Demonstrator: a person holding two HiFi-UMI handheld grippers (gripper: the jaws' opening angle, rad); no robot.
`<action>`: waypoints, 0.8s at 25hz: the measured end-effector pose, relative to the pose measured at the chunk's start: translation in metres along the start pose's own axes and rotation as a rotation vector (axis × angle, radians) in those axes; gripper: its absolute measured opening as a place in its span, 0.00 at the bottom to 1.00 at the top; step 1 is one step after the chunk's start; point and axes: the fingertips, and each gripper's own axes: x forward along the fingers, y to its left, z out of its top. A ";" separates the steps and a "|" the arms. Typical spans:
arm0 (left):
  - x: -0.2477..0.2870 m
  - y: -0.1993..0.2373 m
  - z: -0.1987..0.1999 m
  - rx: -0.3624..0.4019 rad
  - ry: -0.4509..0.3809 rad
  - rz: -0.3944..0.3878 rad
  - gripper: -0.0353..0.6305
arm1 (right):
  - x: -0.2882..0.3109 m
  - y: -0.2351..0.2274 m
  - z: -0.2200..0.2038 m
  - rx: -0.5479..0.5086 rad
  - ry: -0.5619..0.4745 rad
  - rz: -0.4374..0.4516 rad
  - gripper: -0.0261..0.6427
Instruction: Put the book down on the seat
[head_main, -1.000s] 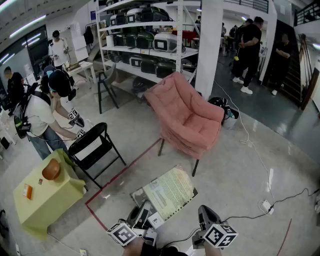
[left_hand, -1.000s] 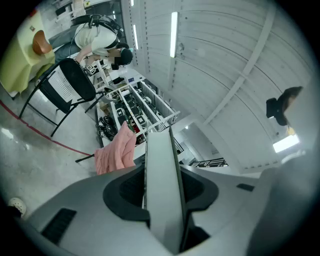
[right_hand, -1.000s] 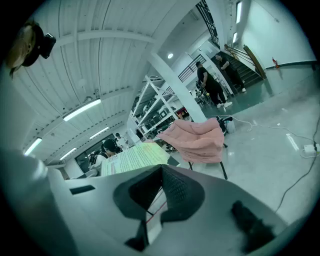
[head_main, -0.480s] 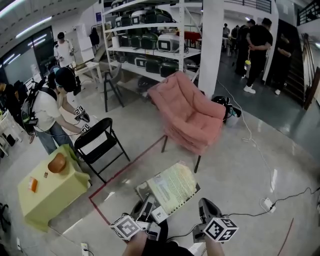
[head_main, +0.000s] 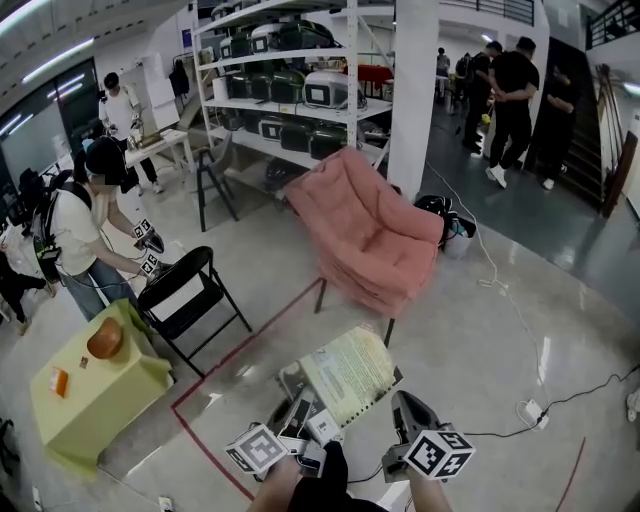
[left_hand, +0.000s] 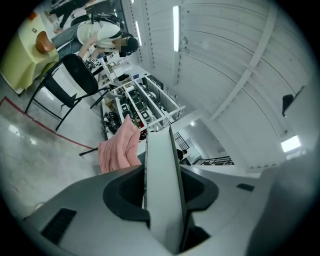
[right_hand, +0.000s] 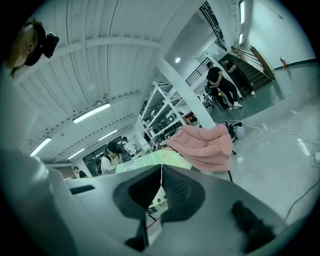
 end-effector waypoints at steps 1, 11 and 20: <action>0.007 0.001 0.000 0.004 0.006 0.001 0.31 | 0.005 -0.002 0.003 0.000 0.001 0.000 0.06; 0.086 0.016 0.007 -0.013 0.054 0.020 0.31 | 0.065 -0.026 0.034 0.015 0.019 -0.002 0.06; 0.141 0.036 0.035 -0.032 0.059 0.040 0.31 | 0.126 -0.036 0.063 0.015 0.025 -0.011 0.06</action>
